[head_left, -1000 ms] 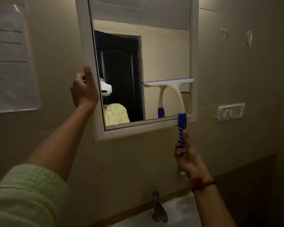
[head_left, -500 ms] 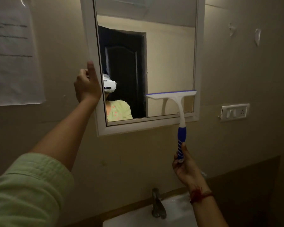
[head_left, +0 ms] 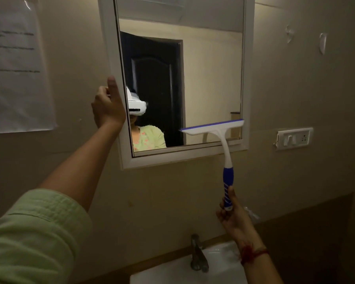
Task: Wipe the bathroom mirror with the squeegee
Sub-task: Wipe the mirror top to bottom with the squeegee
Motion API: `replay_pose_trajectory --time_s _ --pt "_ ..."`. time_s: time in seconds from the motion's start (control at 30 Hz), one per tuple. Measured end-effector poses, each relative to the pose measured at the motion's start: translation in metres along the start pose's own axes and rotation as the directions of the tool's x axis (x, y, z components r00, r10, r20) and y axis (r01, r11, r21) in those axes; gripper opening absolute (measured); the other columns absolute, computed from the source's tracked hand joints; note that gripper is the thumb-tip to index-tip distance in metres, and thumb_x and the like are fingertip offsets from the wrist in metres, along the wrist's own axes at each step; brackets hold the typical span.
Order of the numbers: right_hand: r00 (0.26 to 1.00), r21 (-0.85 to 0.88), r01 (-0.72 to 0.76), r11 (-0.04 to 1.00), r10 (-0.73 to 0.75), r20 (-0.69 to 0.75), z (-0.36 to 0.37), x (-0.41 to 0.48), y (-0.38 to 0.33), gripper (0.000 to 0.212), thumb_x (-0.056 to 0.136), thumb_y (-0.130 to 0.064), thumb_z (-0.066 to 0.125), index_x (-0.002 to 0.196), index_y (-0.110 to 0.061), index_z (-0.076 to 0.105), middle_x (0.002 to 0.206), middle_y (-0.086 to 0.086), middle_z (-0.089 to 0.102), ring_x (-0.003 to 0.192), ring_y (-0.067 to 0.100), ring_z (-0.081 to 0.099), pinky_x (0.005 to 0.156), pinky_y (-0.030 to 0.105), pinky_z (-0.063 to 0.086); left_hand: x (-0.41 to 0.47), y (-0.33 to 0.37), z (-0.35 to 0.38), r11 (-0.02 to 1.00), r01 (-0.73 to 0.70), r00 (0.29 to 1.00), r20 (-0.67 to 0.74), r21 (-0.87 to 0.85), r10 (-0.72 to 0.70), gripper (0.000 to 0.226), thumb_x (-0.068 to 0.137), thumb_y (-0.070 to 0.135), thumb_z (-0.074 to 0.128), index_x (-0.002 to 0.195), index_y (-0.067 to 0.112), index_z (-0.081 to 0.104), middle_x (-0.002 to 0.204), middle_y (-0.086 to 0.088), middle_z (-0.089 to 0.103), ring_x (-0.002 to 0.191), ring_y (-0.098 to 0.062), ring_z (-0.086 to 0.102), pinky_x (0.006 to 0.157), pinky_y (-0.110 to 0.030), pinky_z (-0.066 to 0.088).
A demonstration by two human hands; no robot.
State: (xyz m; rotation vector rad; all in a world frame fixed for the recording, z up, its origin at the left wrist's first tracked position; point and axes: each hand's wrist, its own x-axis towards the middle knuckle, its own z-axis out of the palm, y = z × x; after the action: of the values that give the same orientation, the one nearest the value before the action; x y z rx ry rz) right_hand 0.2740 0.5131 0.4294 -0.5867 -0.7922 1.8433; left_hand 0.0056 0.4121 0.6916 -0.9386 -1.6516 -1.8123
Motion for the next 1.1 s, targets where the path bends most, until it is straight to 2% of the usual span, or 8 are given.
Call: replay_pose_trajectory --time_s 0.23,0.37,0.5,0.67,0.77,0.83,0.93,1.1 --pt "0.996 -0.008 0.09 0.996 -0.09 0.013 0.021 0.009 -0.017 0.048 0.059 -0.055 0.071 0.09 -0.019 0.061 0.061 -0.005 0.056 0.05 0.007 0.05 0.062 0.026 0.046 -0.001 0.001 -0.002 1.0 -0.007 1.0 -0.001 -0.019 0.007 0.043 0.097 0.049 0.026 0.061 0.027 0.031 0.06 0.009 0.037 0.054 0.001 0.033 0.05 0.004 0.03" --pt "1.0 -0.001 0.001 1.0 -0.001 -0.015 0.002 0.006 0.008 0.043 0.061 -0.052 0.069 0.087 -0.019 0.061 0.059 -0.004 0.059 0.058 0.011 0.054 0.062 0.028 0.046 -0.001 0.0 -0.003 1.0 -0.011 1.0 0.001 -0.022 0.011 0.043 0.097 0.051 0.025 0.061 0.028 0.031 0.06 0.009 0.038 0.054 0.0 0.034 0.05 0.004 0.03" --pt "0.996 0.026 -0.086 0.996 0.087 -0.036 -0.01 -0.002 0.023 0.045 0.06 -0.049 0.07 0.092 -0.018 0.061 0.071 0.001 0.058 0.071 0.016 0.054 0.068 0.032 0.048 -0.002 0.001 -0.003 1.0 -0.02 1.0 -0.005 -0.022 0.02 0.044 0.097 0.051 0.025 0.06 0.027 0.031 0.059 0.009 0.038 0.053 0.0 0.034 0.049 0.002 0.03" --pt "0.998 0.038 -0.031 0.999 0.029 0.063 0.008 0.003 0.002 0.043 0.062 -0.05 0.07 0.089 -0.018 0.062 0.059 -0.002 0.059 0.056 0.011 0.057 0.066 0.03 0.05 -0.001 0.002 -0.003 1.0 -0.022 1.0 -0.008 -0.007 0.022 0.045 0.097 0.051 0.025 0.06 0.026 0.03 0.059 0.009 0.037 0.053 0.0 0.033 0.045 -0.007 0.032" --pt "0.992 0.022 0.009 1.0 -0.012 0.124 0.02 0.007 -0.008 0.043 0.064 -0.054 0.069 0.088 -0.019 0.061 0.057 -0.003 0.058 0.049 0.009 0.056 0.063 0.029 0.051 -0.002 0.0 -0.003 1.0 -0.029 1.0 -0.011 -0.012 0.029 0.044 0.097 0.05 0.026 0.06 0.027 0.03 0.059 0.009 0.037 0.053 0.0 0.033 0.049 0.002 0.031" --pt "0.994 0.022 0.013 1.0 -0.015 0.112 0.02 0.007 -0.005 0.042 0.065 -0.055 0.067 0.083 -0.018 0.059 0.055 -0.004 0.057 0.048 0.009 0.053 0.063 0.028 0.05 -0.003 0.001 -0.004 0.999 -0.032 0.999 -0.007 -0.019 0.031 0.044 0.097 0.05 0.026 0.06 0.027 0.03 0.06 0.009 0.038 0.054 0.0 0.034 0.049 0.001 0.031" --pt "0.998 0.031 -0.023 0.999 0.022 0.057 0.007 0.006 0.006 0.04 0.064 -0.053 0.066 0.078 -0.017 0.058 0.053 -0.004 0.055 0.046 0.008 0.052 0.061 0.028 0.05 -0.002 0.001 -0.003 1.0 -0.023 1.0 0.003 -0.02 0.023 0.043 0.096 0.051 0.025 0.06 0.028 0.03 0.06 0.01 0.038 0.054 0.0 0.034 0.045 -0.008 0.032" --pt "0.996 0.068 -0.087 0.994 0.088 -0.009 -0.017 -0.001 0.028 0.042 0.06 -0.049 0.07 0.085 -0.017 0.06 0.053 -0.003 0.056 0.05 0.01 0.054 0.069 0.032 0.05 -0.002 -0.002 -0.001 0.999 -0.03 0.999 -0.016 -0.011 0.03 0.045 0.097 0.05 0.026 0.059 0.026 0.029 0.059 0.009 0.037 0.053 0.0 0.033 0.05 0.002 0.031"
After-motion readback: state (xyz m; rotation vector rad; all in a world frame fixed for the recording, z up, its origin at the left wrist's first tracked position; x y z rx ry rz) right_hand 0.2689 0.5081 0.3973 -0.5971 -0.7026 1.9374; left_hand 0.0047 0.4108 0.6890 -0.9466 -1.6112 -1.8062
